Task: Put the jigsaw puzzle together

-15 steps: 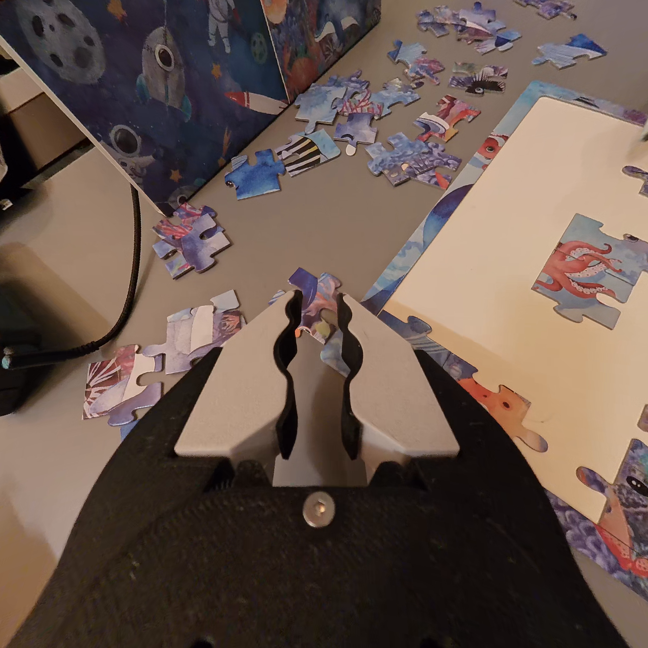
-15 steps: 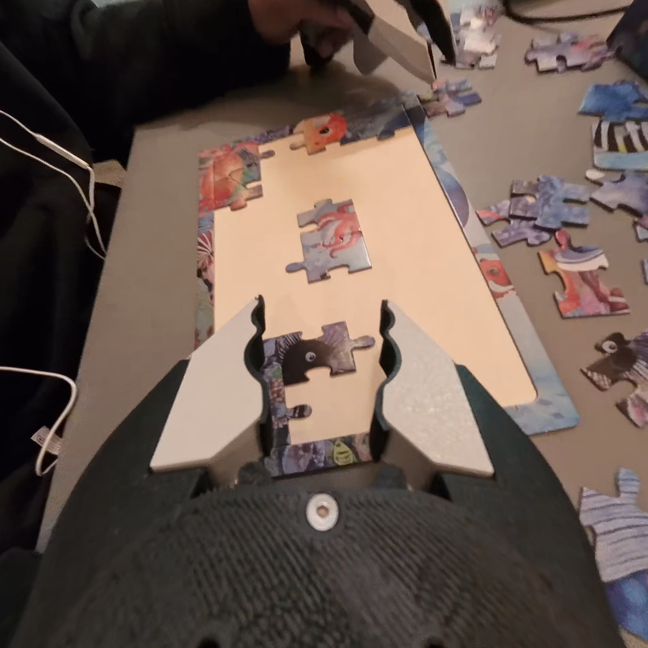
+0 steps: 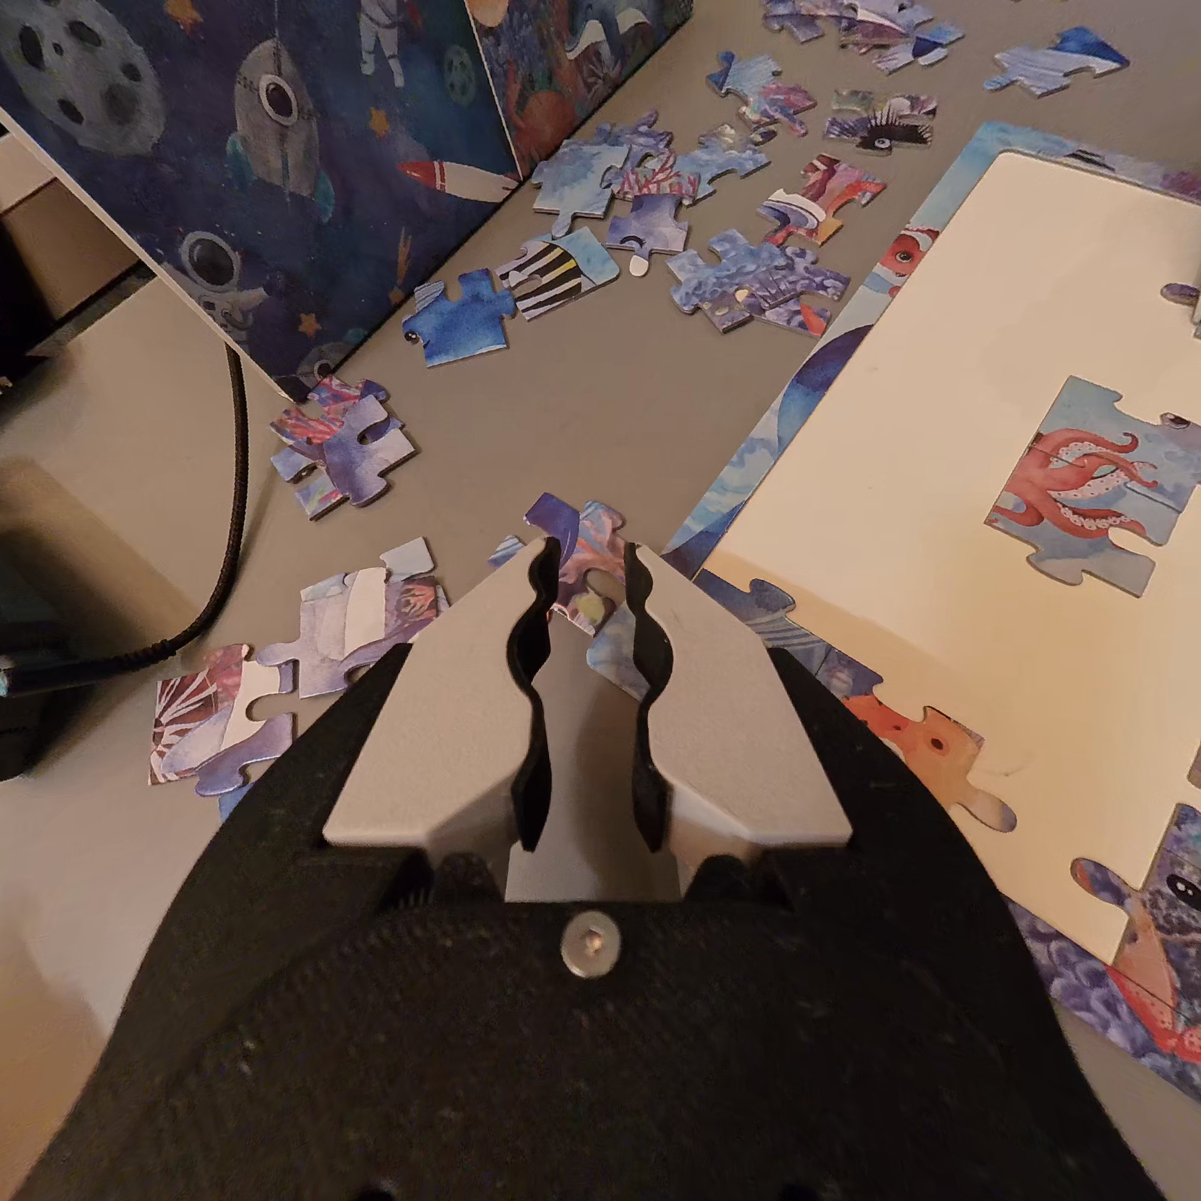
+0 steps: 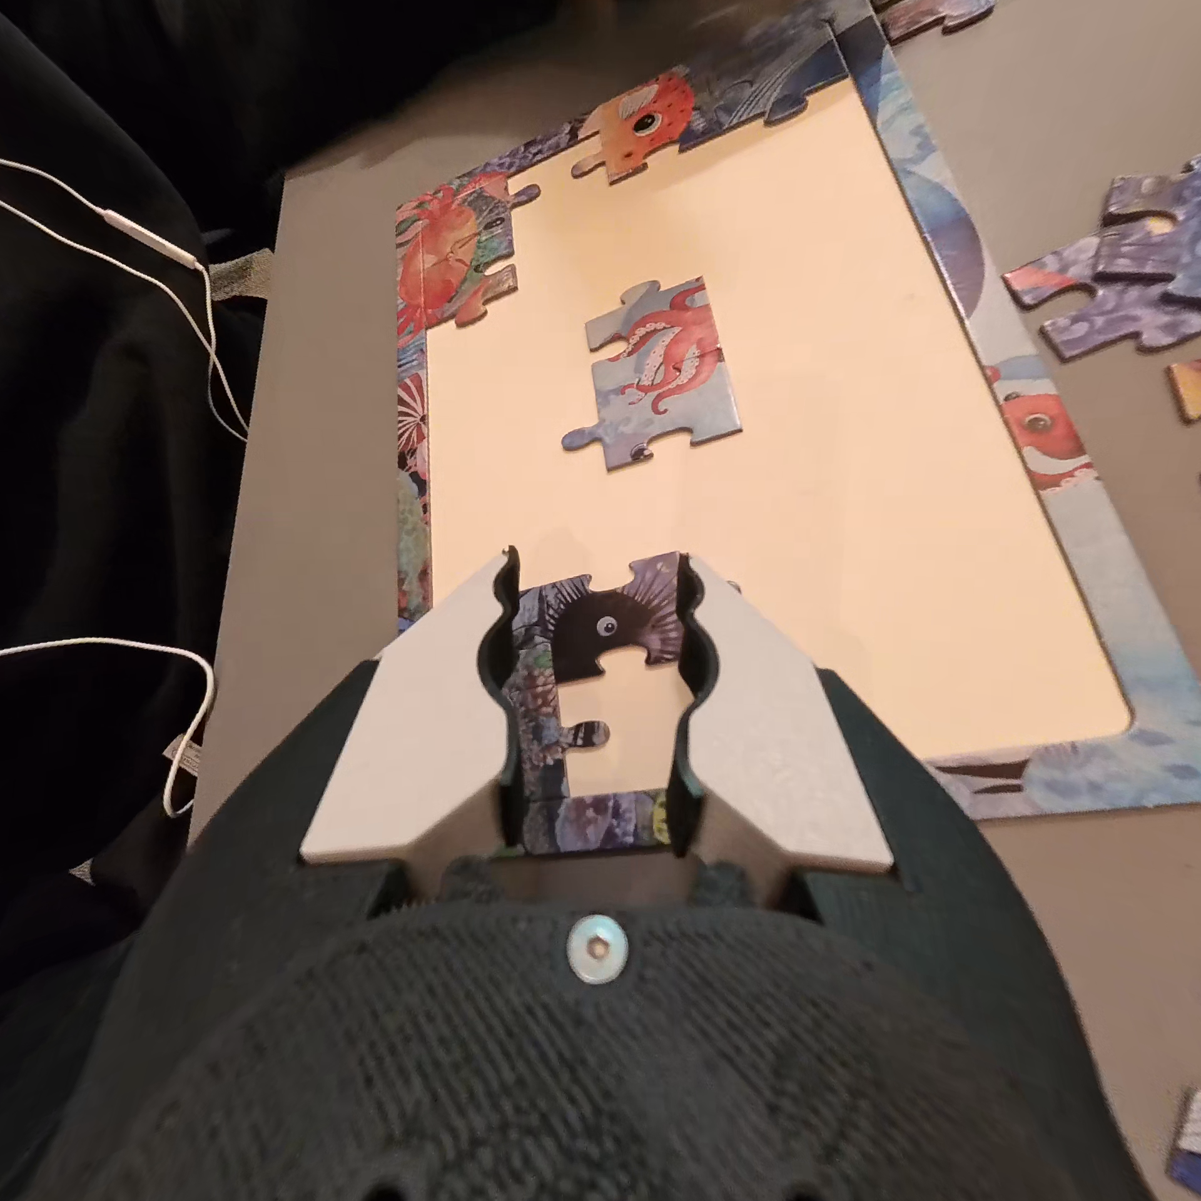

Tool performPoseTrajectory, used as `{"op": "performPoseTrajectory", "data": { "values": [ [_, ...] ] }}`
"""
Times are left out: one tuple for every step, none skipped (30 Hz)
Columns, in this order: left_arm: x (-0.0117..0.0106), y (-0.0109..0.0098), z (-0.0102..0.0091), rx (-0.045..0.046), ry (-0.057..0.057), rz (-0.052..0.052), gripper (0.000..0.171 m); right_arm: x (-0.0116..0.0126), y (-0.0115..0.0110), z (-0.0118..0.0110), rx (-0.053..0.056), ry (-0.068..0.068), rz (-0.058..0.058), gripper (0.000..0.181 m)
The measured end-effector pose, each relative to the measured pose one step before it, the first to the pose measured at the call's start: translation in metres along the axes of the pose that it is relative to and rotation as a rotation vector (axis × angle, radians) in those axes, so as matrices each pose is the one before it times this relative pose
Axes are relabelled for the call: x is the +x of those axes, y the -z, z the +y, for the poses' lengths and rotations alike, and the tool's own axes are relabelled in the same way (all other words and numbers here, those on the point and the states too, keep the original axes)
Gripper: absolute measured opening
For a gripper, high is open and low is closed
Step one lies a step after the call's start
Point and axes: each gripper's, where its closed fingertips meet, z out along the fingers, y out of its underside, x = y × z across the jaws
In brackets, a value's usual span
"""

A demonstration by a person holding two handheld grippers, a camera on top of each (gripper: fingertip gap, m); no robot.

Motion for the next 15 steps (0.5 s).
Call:
{"op": "performPoseTrajectory", "data": {
  "values": [
    [-0.00006,0.00003,0.00004,-0.00008,0.0004,0.0003,0.018,-0.00005,0.00018,-0.00013,0.0003,0.0004,-0.0003,0.047],
    [0.00004,-0.00005,-0.00002,-0.00024,-0.0002,0.0,0.018,0.00001,-0.0001,-0.00011,0.0004,0.0005,0.0,0.046],
    [-0.00009,-0.00001,0.00006,-0.00086,-0.0008,-0.0006,0.018,-0.0002,0.00006,-0.00039,0.0018,0.0015,-0.0002,0.047],
    [0.00006,-0.00008,0.00013,-0.001,-0.0009,-0.0005,0.018,-0.00018,0.00035,-0.00093,0.0043,0.003,0.0007,0.046],
    [-0.00002,-0.00008,0.00012,-0.00073,-0.0008,-0.0001,0.018,0.0,0.00062,-0.00141,0.0074,0.0045,0.0029,0.046],
    [0.00009,-0.00006,-0.00002,-0.00048,-0.0008,-0.0003,0.018,-0.00003,0.00096,-0.00178,0.0094,0.0052,0.0034,0.047],
    [-0.00003,-0.00009,0.00011,-0.0006,-0.0007,-0.0003,0.018,-0.00019,0.00109,-0.00194,0.0106,0.0049,0.0022,0.046],
    [-0.00003,-0.00001,0.00007,-0.00088,-0.0005,-0.0003,0.018,-0.00001,0.00115,-0.00193,0.0112,0.0035,0.0022,0.047],
    [-0.00001,-0.00008,0.00012,-0.00071,-0.0004,-0.0003,0.018,0.0004,0.00108,-0.00186,0.0101,0.0024,0.0043,0.047],
    [-0.00002,-0.00004,0.0,-0.00041,-0.0004,-0.0003,0.018,0.0011,0.00094,-0.00151,0.0084,0.0027,0.0079,0.047],
    [0.00004,0.00005,0.00004,-0.00009,-0.0002,-0.0002,0.018,0.00228,0.00114,-0.00142,0.0078,0.0036,0.0166,0.047],
    [-0.00009,-0.00005,-0.00004,0.00015,0.0002,-0.0001,0.018,0.00391,0.00152,-0.00186,0.0097,0.0058,0.0271,0.049],
    [-0.00006,0.00004,0.0,0.00039,0.0002,-0.0002,0.018,0.00362,0.00202,-0.00265,0.0139,0.0103,0.0285,0.049],
    [-0.00016,0.00005,0.00002,0.00025,-0.0002,-0.0007,0.017,0.00352,0.00287,-0.00393,0.0205,0.0133,0.0299,0.049],
    [-0.00016,0.00005,-0.00011,0.00019,-0.0003,-0.0009,0.018,0.00379,0.0037,-0.00533,0.028,0.0144,0.0333,0.049]
  ]
}}
